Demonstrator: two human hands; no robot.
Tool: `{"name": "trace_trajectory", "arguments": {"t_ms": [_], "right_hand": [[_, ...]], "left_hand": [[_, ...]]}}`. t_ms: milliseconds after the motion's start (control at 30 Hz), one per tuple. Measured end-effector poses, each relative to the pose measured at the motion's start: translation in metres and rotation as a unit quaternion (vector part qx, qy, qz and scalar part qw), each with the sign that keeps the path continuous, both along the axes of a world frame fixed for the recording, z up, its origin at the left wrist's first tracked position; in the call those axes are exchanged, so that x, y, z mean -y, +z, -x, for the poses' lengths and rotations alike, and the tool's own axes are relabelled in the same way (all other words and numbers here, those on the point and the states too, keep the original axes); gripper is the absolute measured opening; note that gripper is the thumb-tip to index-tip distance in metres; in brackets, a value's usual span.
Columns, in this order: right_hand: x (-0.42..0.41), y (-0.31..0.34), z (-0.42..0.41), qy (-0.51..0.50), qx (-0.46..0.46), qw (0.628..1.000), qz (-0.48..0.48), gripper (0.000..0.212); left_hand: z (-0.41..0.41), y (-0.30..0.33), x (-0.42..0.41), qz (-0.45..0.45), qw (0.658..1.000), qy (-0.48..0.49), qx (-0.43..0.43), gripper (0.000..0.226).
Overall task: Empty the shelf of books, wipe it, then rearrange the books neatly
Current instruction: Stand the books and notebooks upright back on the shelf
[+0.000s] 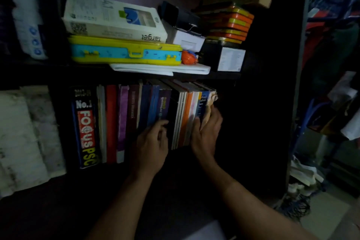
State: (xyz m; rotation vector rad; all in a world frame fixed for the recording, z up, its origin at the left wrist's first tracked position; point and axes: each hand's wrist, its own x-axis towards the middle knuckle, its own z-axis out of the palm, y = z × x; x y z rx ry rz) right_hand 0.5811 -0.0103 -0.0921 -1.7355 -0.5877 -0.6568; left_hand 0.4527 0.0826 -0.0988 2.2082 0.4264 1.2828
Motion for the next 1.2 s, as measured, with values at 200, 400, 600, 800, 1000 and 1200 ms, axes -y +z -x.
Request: {"name": "trace_trajectory", "arguments": {"t_ms": [200,400,600,800,1000,1200], "right_hand": [[-0.035,-0.015,0.078,0.144,0.384,0.860,0.305,0.074],[-0.033,-0.014,0.041,0.081,0.387,0.790,0.468,0.101],[-0.023,-0.005,0.033,0.087,0.378,0.775,0.499,0.105],[-0.042,0.017,0.115,0.184,0.478,0.784,0.351,0.067],[-0.111,0.063,0.190,0.201,0.619,0.660,0.375,0.069],[-0.157,0.087,0.228,0.165,0.678,0.567,0.437,0.118]], "left_hand": [[0.046,0.014,-0.015,-0.019,0.924,0.314,0.217,0.060],[0.043,-0.003,-0.027,0.140,0.931,0.331,0.060,0.105],[0.035,-0.004,-0.021,0.149,0.942,0.298,0.046,0.109],[0.077,0.001,-0.028,0.166,0.921,0.329,0.126,0.077],[0.163,-0.001,-0.049,0.151,0.858,0.440,0.218,0.080],[0.242,-0.013,-0.117,0.185,0.855,0.478,0.080,0.087]]}}
